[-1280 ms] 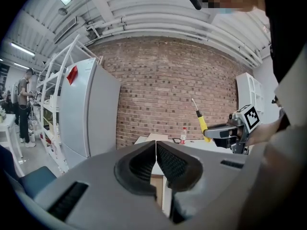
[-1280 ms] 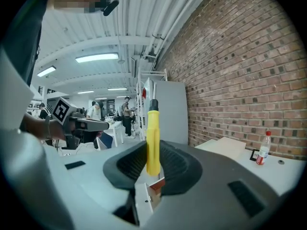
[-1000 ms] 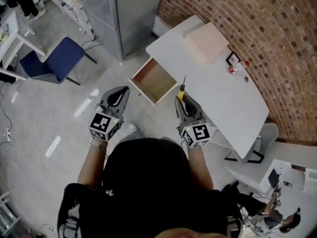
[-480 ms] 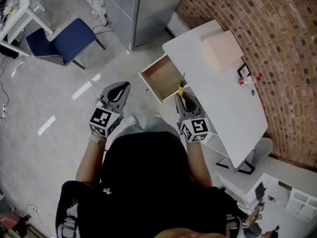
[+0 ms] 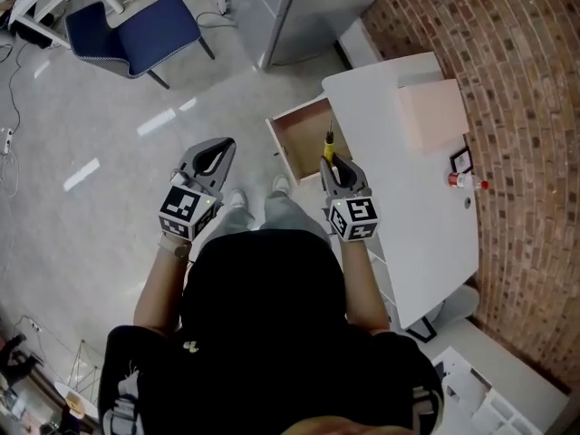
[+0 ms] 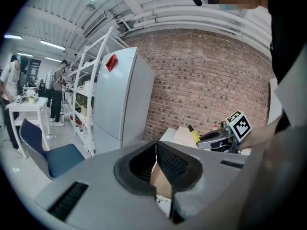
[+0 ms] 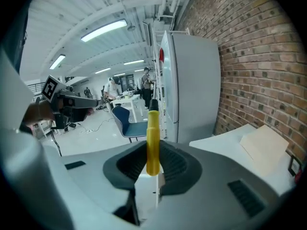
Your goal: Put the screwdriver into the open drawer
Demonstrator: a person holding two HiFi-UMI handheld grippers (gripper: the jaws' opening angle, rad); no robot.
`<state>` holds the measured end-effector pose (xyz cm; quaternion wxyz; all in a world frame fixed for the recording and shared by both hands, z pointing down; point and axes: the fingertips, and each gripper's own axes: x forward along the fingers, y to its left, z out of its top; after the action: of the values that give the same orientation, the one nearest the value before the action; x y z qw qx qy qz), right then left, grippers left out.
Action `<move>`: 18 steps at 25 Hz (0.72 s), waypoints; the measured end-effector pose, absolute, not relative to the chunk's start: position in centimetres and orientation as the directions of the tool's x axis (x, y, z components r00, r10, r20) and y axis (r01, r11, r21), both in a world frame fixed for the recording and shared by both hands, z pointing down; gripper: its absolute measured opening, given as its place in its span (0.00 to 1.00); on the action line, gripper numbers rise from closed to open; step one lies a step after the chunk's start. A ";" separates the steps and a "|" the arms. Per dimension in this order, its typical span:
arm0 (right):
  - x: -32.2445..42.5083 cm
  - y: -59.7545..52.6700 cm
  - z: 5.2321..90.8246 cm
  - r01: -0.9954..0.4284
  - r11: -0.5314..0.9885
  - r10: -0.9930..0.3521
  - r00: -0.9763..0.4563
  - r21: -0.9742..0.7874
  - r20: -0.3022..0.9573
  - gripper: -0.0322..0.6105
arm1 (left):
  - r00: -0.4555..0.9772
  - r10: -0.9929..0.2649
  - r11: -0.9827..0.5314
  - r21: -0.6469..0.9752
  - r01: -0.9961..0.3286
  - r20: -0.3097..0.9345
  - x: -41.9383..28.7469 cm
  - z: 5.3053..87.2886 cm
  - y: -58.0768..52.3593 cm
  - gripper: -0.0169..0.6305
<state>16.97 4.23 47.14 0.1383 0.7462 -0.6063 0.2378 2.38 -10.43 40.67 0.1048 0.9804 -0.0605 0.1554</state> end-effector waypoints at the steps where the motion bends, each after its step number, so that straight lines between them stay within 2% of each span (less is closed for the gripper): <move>1: 17.4 3.9 47.8 -0.974 -0.211 -0.833 0.134 -0.085 0.537 0.18 | 0.941 -0.099 -0.968 0.189 -0.168 0.325 2.5 40.9 -10.6 0.03; 18: 21.3 1.0 60.4 -0.985 -0.012 -0.704 -0.116 -0.174 0.701 0.18 | 0.831 -0.298 -0.881 0.200 -0.429 0.470 1.1 45.6 -10.1 0.03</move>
<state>21.26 1.00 60.42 0.2124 0.6301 -0.6700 0.3300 1.12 -10.07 45.61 0.1502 0.9449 -0.1926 0.2180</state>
